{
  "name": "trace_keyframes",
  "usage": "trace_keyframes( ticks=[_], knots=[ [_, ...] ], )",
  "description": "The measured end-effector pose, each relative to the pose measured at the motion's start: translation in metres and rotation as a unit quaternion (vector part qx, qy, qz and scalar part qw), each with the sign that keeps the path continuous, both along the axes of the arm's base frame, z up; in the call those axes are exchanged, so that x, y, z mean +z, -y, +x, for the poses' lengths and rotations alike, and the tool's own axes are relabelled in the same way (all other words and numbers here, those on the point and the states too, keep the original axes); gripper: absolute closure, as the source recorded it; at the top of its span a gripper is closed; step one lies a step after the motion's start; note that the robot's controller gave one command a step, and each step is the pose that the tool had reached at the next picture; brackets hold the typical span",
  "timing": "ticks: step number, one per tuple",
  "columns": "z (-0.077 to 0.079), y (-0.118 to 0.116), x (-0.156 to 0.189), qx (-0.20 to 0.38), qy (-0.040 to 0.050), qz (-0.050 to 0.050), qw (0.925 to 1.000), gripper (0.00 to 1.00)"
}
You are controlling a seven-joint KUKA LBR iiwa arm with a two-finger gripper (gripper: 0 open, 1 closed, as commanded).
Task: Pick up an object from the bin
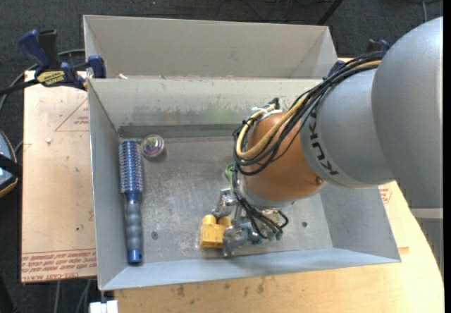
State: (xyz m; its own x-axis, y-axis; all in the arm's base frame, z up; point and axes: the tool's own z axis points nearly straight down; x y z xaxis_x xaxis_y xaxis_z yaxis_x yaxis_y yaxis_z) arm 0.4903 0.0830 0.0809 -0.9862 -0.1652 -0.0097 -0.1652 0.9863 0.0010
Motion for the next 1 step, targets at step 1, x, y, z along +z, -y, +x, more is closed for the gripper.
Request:
trace_keyframes(
  ticks=[1],
  knots=[
    [0.0115,-0.0039,0.1406,0.003,0.0009,0.0,1.0,1.0]
  ],
)
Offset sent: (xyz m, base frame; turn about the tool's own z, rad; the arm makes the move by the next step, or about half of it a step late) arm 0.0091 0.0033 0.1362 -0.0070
